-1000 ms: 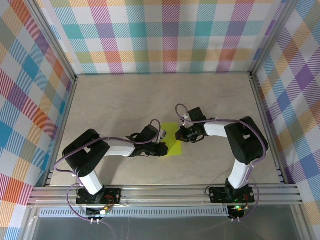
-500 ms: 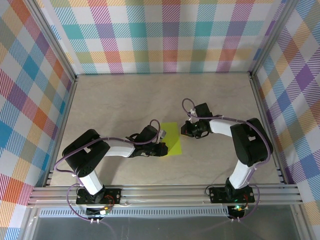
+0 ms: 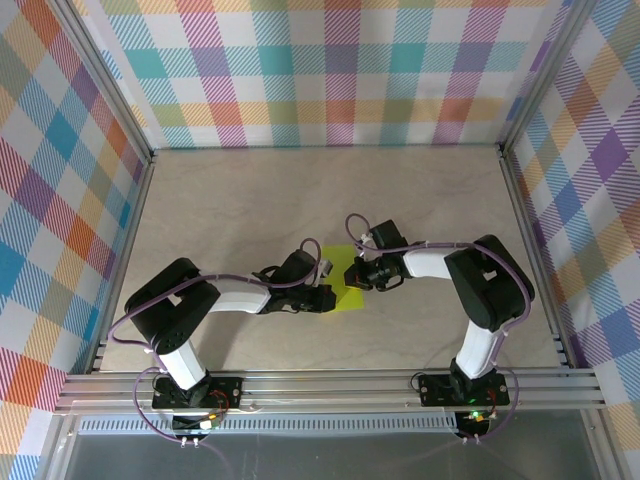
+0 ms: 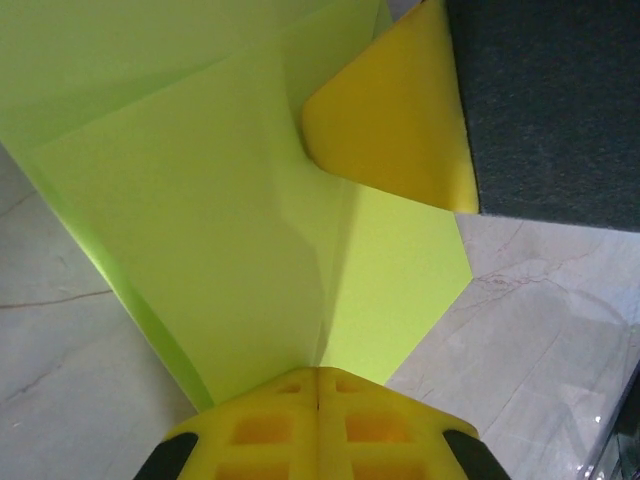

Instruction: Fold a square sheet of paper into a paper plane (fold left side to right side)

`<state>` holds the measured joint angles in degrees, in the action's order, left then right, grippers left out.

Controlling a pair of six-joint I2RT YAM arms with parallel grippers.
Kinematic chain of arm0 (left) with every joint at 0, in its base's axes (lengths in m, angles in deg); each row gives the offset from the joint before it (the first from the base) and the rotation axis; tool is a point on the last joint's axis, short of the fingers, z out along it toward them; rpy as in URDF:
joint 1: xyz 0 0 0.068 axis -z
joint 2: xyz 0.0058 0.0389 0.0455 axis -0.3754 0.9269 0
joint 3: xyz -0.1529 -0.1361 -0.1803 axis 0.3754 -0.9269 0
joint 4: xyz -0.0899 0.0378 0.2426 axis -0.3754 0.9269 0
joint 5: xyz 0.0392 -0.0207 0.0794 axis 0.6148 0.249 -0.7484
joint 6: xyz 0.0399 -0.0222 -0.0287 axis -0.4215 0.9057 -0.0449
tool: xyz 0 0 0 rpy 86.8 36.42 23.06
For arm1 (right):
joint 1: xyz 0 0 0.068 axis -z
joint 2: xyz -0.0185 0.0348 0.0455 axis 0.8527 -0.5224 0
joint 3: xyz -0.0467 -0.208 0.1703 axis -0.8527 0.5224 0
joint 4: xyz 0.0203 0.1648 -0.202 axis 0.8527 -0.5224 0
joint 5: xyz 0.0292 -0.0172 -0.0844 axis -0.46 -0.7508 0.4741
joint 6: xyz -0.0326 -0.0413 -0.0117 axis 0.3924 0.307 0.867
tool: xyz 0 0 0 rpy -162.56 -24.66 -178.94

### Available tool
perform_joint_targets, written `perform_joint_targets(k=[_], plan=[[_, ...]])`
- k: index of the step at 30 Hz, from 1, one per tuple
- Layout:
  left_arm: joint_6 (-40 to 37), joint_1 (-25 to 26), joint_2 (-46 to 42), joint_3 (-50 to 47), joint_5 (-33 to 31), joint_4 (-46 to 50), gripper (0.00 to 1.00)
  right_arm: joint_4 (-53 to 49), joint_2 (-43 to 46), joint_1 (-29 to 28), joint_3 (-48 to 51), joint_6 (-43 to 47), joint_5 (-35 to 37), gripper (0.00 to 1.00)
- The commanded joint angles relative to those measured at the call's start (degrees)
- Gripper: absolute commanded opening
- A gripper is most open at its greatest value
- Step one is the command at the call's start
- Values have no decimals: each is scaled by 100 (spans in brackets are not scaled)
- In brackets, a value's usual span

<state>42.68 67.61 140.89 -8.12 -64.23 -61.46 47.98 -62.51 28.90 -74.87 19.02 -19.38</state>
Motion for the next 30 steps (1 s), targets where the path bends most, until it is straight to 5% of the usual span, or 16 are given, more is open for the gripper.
perform_joint_targets(k=[1, 16, 30], plan=[[-6, -25, 100, 263, 137, 347, 0, -489, -244, 16, 3, 194, 390, 0], [-264, -131, 544, 787, 294, 434, 0, -667, -315, 12, -12, 266, 425, 0], [-313, -126, 315, 189, 371, 482, 0, -1042, -495, 86, -248, 487, 533, 0]])
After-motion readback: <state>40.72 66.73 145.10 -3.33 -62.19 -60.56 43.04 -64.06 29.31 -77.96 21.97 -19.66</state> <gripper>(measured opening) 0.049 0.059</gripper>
